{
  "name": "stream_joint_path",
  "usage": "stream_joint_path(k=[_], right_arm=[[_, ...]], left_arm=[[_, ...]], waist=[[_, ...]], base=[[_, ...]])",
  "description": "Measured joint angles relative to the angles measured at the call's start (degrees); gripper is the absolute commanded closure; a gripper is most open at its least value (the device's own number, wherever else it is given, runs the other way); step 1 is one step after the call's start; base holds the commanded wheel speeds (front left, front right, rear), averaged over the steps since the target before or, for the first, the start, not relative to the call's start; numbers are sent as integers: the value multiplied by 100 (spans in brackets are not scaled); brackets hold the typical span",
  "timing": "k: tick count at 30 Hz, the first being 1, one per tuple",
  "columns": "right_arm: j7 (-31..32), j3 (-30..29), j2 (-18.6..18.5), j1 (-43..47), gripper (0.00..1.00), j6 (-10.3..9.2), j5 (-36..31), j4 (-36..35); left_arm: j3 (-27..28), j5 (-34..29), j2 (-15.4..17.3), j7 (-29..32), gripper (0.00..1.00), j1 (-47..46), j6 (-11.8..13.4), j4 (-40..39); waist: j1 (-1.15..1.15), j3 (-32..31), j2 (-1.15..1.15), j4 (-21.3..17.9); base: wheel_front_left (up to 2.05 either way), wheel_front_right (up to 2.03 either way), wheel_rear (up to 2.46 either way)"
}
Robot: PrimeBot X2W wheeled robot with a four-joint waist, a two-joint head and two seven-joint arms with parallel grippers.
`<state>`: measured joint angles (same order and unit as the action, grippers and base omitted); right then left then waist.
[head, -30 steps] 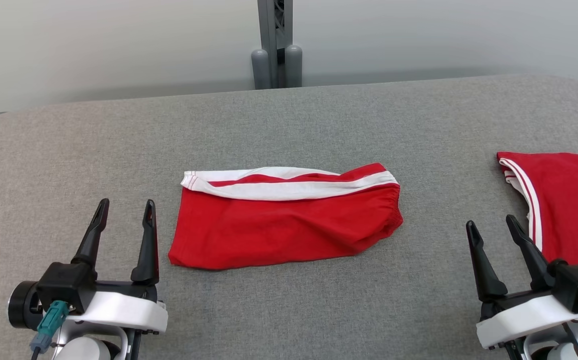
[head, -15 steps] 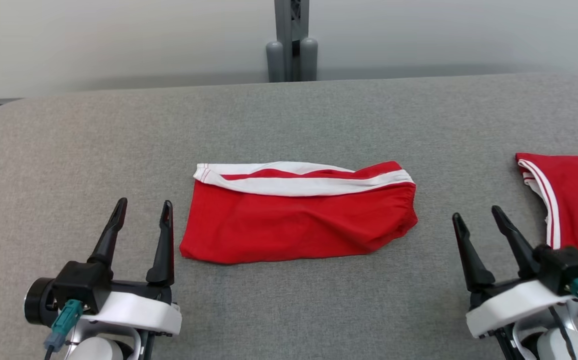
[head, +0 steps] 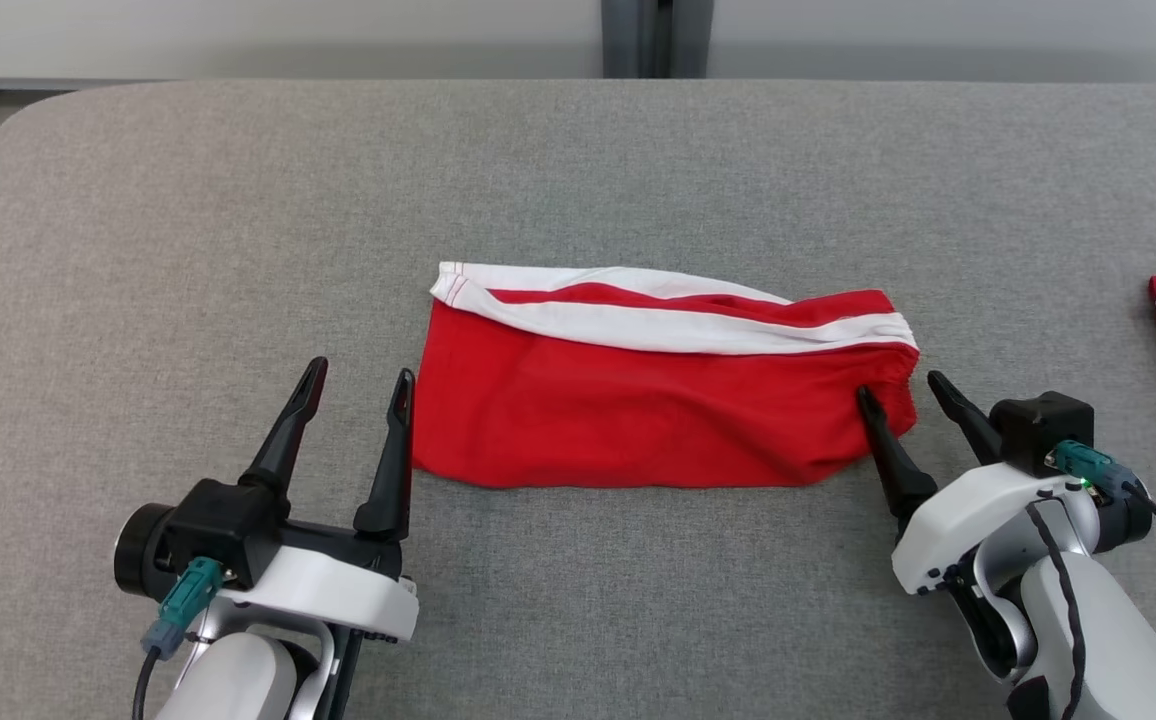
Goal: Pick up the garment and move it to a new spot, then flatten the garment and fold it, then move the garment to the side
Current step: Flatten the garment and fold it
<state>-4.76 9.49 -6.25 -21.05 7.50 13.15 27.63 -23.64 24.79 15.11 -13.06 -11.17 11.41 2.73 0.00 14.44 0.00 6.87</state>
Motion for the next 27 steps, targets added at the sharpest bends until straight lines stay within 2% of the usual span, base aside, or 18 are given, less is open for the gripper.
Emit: stream_joint_path(k=[7,8,9,10,11,18,23,27], right_arm=[[172,98,79,-452,0,0,233,915],[187,144,88,-498,19,0,310,983],[185,182,87,-548,19,-1,399,1035],[175,208,89,-572,69,-1,474,1063],[125,234,93,-586,100,-1,537,1079],[-91,299,1,-499,100,9,996,1004],[-64,-57,-370,-172,100,8,1189,762],[110,-260,-456,-33,100,5,1330,570]], left_arm=[[-75,2,-129,-59,0,-203,-86,176],[-73,2,-138,-65,0,-231,-115,188],[-73,2,-148,-80,0,-236,-123,208],[-74,2,-163,-87,0,-237,-126,237],[-76,2,-172,-109,0,-239,-127,264],[-48,1,-180,-135,0,-313,-153,333],[-41,-1,-151,-143,0,-313,-156,324],[-41,-1,-120,-142,0,-313,-170,307]], waist=[[0,253,0,129],[0,269,0,140],[0,283,0,145],[0,293,0,145],[0,297,0,138],[0,245,0,-8],[0,190,0,-143],[0,160,0,-233]], base=[[0,0,0],[0,0,0],[0,0,0],[0,0,0],[0,0,0],[0,0,0],[0,0,0],[0,0,0]])
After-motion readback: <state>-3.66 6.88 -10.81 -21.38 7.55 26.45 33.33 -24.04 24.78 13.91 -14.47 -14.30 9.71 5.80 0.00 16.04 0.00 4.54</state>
